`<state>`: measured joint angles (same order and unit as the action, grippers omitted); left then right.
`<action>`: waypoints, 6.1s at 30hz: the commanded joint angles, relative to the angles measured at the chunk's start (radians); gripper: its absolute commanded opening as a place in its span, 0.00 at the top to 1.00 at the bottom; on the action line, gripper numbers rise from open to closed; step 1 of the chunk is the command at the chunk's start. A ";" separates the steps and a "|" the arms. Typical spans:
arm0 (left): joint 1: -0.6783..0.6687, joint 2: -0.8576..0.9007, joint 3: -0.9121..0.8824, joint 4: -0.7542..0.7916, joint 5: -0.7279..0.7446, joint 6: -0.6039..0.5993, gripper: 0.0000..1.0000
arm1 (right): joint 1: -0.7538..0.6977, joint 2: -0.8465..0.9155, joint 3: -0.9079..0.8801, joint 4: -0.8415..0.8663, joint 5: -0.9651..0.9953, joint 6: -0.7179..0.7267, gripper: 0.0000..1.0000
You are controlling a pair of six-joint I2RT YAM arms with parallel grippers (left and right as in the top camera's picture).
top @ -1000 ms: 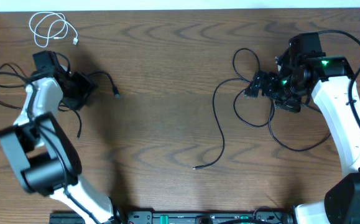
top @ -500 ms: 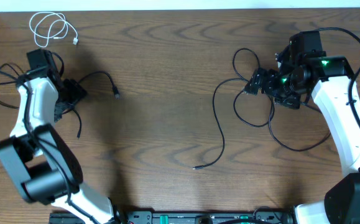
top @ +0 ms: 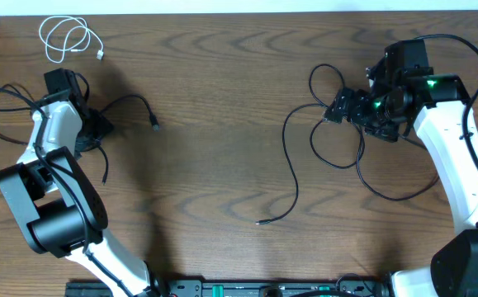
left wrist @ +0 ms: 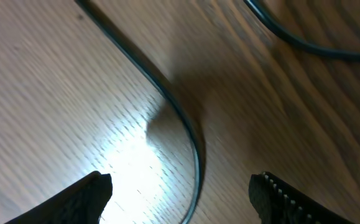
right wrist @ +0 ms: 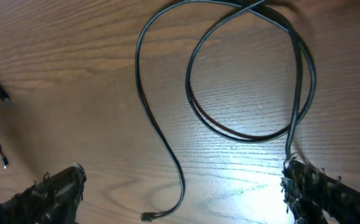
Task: Untangle cables
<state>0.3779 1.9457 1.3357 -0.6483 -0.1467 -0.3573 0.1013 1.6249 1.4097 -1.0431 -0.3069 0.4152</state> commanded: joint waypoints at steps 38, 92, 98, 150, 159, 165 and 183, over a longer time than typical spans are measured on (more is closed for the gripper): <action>0.032 0.114 -0.008 0.173 0.396 -0.091 0.92 | 0.051 -0.002 -0.004 -0.051 0.076 0.089 0.01; -0.323 0.125 0.009 0.386 -0.030 -0.036 0.16 | 0.105 -0.002 -0.004 -0.051 0.076 0.084 0.01; -0.322 0.155 0.009 0.404 -0.030 -0.036 0.36 | 0.107 -0.002 -0.004 -0.050 0.076 0.085 0.01; -0.571 -0.301 0.009 -0.211 0.527 0.158 0.02 | -0.530 -0.002 -0.141 -0.106 0.359 0.111 0.01; -0.571 -0.301 0.009 -0.211 0.527 0.158 0.02 | -0.544 -0.002 -0.365 0.045 0.378 0.128 0.01; -0.571 -0.301 0.009 -0.211 0.527 0.158 0.02 | -0.589 -0.002 -0.457 0.256 0.410 0.140 0.01; -0.571 -0.301 0.009 -0.211 0.526 0.158 0.02 | -0.630 -0.002 -0.488 0.465 0.207 -0.255 0.01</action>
<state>-0.1917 1.6363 1.3384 -0.8570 0.3866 -0.2115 -0.5301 1.6249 0.9386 -0.5751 0.0216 0.3016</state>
